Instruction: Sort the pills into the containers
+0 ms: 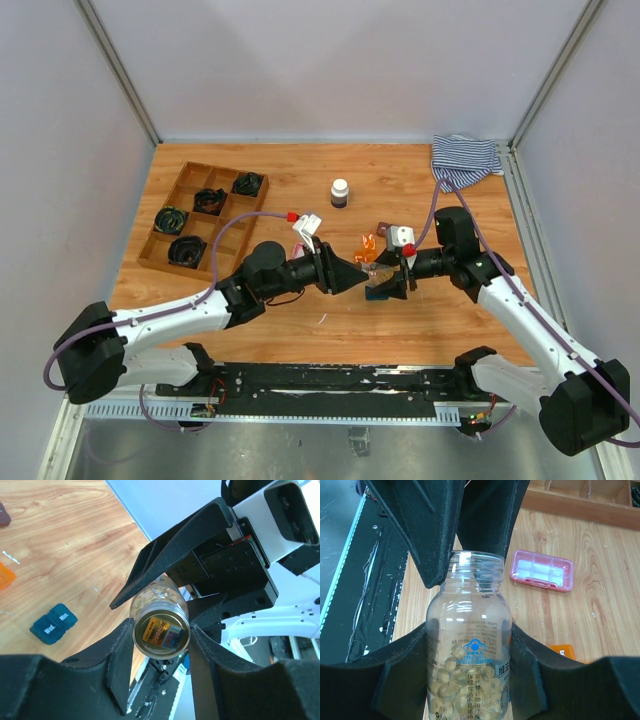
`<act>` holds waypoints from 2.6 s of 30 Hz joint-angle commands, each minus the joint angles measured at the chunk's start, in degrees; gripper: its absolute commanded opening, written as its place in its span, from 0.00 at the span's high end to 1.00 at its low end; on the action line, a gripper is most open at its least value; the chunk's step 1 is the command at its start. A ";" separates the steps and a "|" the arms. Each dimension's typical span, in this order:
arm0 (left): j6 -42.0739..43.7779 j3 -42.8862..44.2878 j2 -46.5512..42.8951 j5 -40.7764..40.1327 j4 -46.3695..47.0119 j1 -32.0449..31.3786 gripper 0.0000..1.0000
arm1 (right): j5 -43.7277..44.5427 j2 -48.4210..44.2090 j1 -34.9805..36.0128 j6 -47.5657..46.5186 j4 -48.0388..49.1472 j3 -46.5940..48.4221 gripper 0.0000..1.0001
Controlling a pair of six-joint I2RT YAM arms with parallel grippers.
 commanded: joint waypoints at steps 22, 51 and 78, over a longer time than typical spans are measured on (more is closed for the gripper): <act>-7.77 3.28 -1.08 -2.56 0.49 0.69 0.33 | -0.84 -0.58 0.24 -1.30 -1.30 0.73 0.99; 52.92 -7.01 -10.46 21.69 11.58 0.80 0.04 | -0.86 -0.77 0.15 -1.28 -1.30 0.64 0.99; 58.66 1.88 3.24 25.91 8.05 5.10 0.46 | -1.35 -0.76 0.16 -1.13 -1.25 0.65 0.99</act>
